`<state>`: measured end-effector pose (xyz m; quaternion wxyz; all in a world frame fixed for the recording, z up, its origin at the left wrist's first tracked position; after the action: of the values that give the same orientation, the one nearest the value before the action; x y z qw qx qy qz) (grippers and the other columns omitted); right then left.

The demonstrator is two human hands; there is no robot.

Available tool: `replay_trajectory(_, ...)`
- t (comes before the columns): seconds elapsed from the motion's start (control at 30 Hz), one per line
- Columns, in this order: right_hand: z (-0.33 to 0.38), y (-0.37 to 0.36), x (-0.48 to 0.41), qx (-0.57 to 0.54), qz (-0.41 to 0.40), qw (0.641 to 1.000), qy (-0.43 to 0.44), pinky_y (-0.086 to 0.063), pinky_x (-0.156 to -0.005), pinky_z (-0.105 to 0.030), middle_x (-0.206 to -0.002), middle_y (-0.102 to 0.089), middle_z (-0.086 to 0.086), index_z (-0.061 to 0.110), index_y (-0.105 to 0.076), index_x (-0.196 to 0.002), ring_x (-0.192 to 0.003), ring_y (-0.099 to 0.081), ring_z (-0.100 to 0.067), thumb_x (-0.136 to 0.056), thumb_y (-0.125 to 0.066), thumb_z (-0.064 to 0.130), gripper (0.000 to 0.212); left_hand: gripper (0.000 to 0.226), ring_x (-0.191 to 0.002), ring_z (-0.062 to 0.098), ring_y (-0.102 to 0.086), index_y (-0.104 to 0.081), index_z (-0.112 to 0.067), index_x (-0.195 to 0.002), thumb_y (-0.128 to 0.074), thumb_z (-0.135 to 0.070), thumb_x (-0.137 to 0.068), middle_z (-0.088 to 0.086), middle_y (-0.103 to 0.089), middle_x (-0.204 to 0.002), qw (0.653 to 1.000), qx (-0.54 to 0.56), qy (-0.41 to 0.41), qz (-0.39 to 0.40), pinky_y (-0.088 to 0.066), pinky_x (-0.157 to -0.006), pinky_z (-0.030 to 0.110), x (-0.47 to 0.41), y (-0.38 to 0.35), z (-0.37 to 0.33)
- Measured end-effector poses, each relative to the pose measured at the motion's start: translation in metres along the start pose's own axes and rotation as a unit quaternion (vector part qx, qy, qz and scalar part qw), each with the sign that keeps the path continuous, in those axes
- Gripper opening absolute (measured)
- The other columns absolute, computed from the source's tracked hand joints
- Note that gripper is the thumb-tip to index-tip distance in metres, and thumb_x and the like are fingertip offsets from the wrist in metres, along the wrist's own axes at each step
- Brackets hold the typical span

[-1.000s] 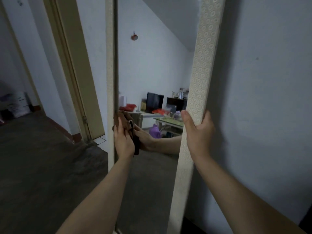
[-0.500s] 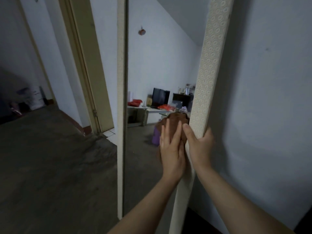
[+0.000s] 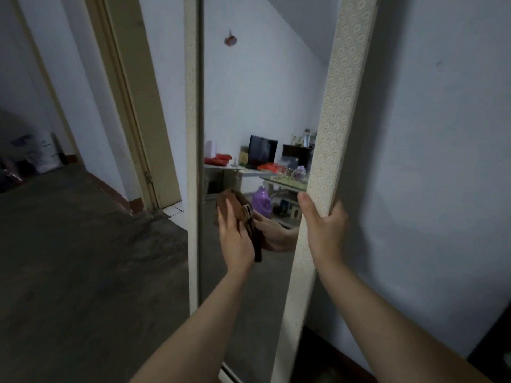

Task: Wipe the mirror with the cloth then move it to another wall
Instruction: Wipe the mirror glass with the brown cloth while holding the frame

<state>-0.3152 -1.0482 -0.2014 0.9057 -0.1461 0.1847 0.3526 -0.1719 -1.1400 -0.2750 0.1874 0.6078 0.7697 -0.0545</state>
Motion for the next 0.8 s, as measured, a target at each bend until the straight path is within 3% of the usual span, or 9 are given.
replay_trajectory(0.13,-0.025,0.002,0.020,-0.008,-0.003,0.999,-0.052,-0.052,-0.089,-0.038,-0.098,-0.068,-0.001,0.019,-0.061,-0.103,-0.094,-0.065,-0.018,-0.072,-0.078,0.033,0.038,0.066,-0.149,0.023,-0.010,-0.010,-0.055,-0.142,-0.039,-0.019,-0.095,-0.006,-0.007,-0.162,0.990,-0.044,-0.120,0.057,-0.024,-0.118,0.050,0.057,-0.018,-0.009)
replay_trajectory(0.2,-0.031,0.002,0.024,-0.013,-0.011,0.998,-0.062,-0.054,-0.085,-0.038,-0.093,-0.068,-0.001,0.020,-0.060,-0.099,-0.089,-0.066,-0.018,-0.073,-0.078,0.028,0.032,0.063,-0.150,0.018,-0.004,-0.010,-0.061,-0.140,-0.035,-0.027,-0.094,-0.010,-0.003,-0.161,0.975,-0.044,-0.197,0.089,-0.020,-0.120,0.045,0.078,-0.027,-0.023)
replay_trajectory(0.27,-0.034,0.000,0.024,-0.011,-0.022,0.998,-0.053,-0.054,-0.082,-0.034,-0.095,-0.069,-0.004,0.021,-0.061,-0.099,-0.089,-0.067,-0.019,-0.074,-0.078,0.028,0.031,0.061,-0.150,0.017,0.000,-0.012,-0.059,-0.141,-0.034,-0.027,-0.094,-0.008,-0.004,-0.161,0.969,-0.048,-0.220,0.103,-0.016,-0.121,0.043,0.075,-0.031,-0.029)
replay_trajectory(0.4,-0.038,-0.001,0.023,0.010,-0.032,0.999,-0.031,-0.052,-0.078,-0.029,-0.088,-0.067,0.006,0.023,-0.063,-0.098,-0.088,-0.067,-0.015,-0.072,-0.078,0.036,0.033,0.061,-0.150,0.023,-0.007,-0.023,-0.035,-0.148,-0.035,-0.015,-0.091,0.000,-0.009,-0.161,0.956,-0.059,-0.269,0.098,-0.023,-0.118,0.050,0.041,-0.024,-0.030)
replay_trajectory(0.5,-0.039,0.000,0.022,0.016,-0.037,0.999,-0.029,-0.051,-0.074,-0.025,-0.087,-0.069,0.001,0.016,-0.065,-0.097,-0.083,-0.066,-0.014,-0.071,-0.077,0.038,0.035,0.063,-0.149,0.022,-0.011,-0.021,-0.039,-0.148,-0.033,-0.012,-0.092,-0.004,-0.009,-0.160,0.962,-0.067,-0.254,0.068,-0.027,-0.116,0.050,0.005,-0.013,-0.025)
replay_trajectory(0.6,-0.039,0.000,0.022,0.011,-0.027,0.999,-0.031,-0.049,-0.067,-0.011,-0.084,-0.066,0.010,0.018,-0.064,-0.096,-0.080,-0.063,0.000,-0.070,-0.077,0.037,0.035,0.066,-0.148,0.019,-0.016,-0.023,-0.036,-0.149,-0.034,-0.002,-0.093,-0.005,-0.014,-0.161,0.966,-0.060,-0.251,0.031,-0.028,-0.117,0.049,-0.033,0.003,-0.014)
replay_trajectory(0.67,-0.039,0.000,0.022,0.012,-0.026,0.999,-0.029,-0.049,-0.068,-0.013,-0.085,-0.065,0.016,0.022,-0.062,-0.094,-0.080,-0.062,0.006,-0.067,-0.073,0.042,0.035,0.068,-0.147,0.018,-0.020,-0.023,-0.035,-0.149,-0.036,0.003,-0.094,-0.002,-0.018,-0.160,0.971,-0.069,-0.229,0.003,-0.027,-0.117,0.048,-0.056,0.017,0.001)
replay_trajectory(0.8,-0.042,-0.001,0.020,0.020,-0.041,0.999,-0.022,-0.049,-0.073,-0.025,-0.084,-0.064,0.018,0.029,-0.061,-0.086,-0.081,-0.064,-0.001,-0.066,-0.072,0.048,0.030,0.066,-0.138,0.030,-0.035,-0.029,-0.028,-0.149,-0.039,0.003,-0.091,0.007,-0.028,-0.157,0.981,-0.116,-0.152,-0.027,-0.033,-0.113,0.046,-0.075,0.037,0.039)
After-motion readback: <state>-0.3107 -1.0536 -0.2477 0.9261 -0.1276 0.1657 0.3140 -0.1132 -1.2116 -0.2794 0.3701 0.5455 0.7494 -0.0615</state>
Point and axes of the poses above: each hand's wrist, its own x-axis away from the middle knuckle, its own y-axis out of the back of the hand, z = x × y, the point moved 3 cm from there along -x, towards the middle knuckle
